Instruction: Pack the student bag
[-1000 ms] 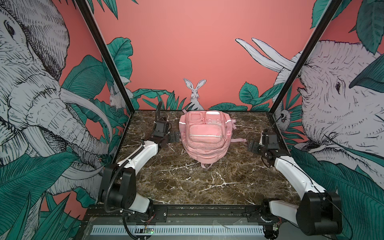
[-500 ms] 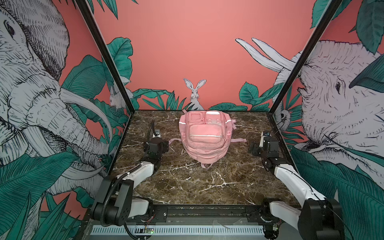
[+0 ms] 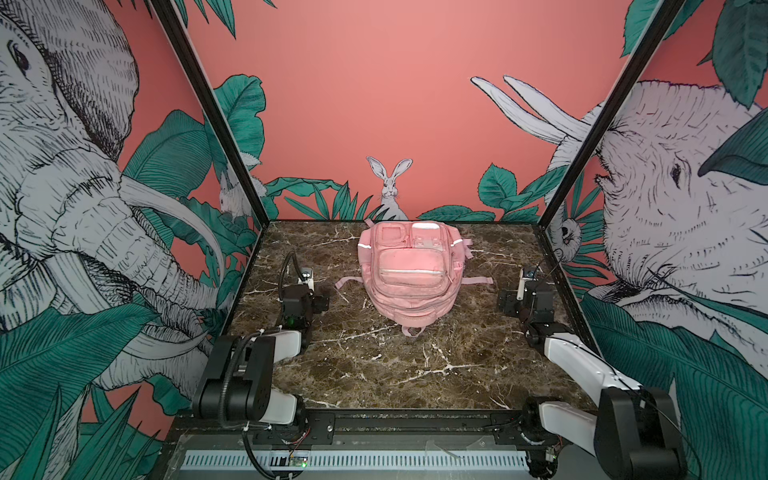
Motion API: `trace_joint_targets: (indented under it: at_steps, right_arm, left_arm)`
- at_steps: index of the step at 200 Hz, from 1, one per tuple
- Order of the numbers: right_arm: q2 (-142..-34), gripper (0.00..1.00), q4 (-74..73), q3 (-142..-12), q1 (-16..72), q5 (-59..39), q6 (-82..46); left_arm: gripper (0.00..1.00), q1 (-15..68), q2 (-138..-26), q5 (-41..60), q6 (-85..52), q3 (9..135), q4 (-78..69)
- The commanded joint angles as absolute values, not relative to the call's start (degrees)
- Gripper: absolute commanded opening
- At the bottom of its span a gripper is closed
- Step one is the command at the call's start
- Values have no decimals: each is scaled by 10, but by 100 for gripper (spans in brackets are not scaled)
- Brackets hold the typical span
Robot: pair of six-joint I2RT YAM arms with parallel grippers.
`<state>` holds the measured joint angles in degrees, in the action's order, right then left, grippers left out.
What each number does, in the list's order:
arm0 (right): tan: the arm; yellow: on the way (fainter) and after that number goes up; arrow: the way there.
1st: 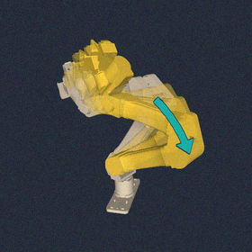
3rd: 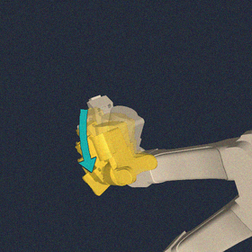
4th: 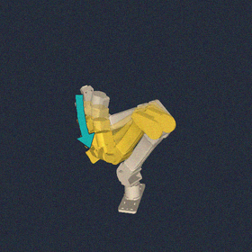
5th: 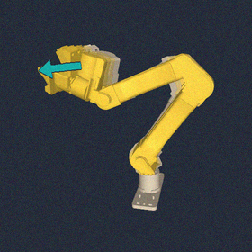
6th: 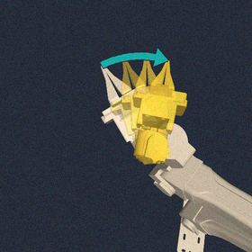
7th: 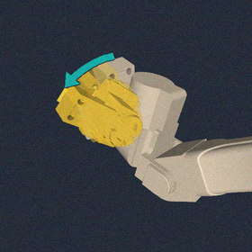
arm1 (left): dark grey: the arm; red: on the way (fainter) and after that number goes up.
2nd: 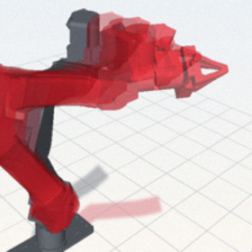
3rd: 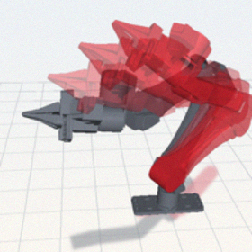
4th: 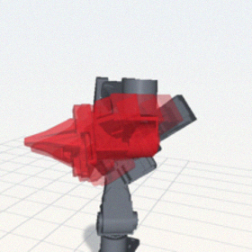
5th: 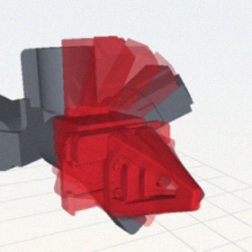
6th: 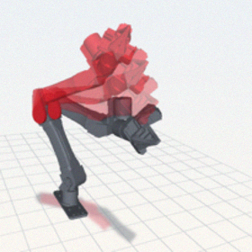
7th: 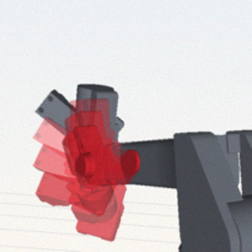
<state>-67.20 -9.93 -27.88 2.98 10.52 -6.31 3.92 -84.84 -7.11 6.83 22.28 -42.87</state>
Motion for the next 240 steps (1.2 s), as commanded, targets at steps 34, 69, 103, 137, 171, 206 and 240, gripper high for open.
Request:
trace_joint_targets:
  at_steps: [34, 69, 103, 137, 171, 206, 240]
  right_arm:
    - [-743, 98, -311, -233, 28, 112, -18]
    - [-791, 98, -398, -236, 29, 76, 8]
    - [-884, 98, -537, -213, 29, 53, 26]
    - [-879, 98, -501, -227, 25, 49, 20]
    - [-873, 98, -484, -229, 25, 50, 19]
    - [-874, 98, -484, -231, 24, 54, 16]
    - [-874, 98, -483, -232, 24, 52, 16]
  left_arm:
    - [98, 18, -890, 58, 88, 226, -517]
    - [98, 18, -886, 59, 88, 225, -517]
    - [98, 18, -887, 59, 88, 224, -517]
    - [98, 18, -886, 58, 88, 228, -509]
    - [98, 18, -887, 58, 88, 228, -511]
    - [98, 18, -887, 58, 87, 228, -511]
    - [98, 18, -887, 59, 88, 227, -511]
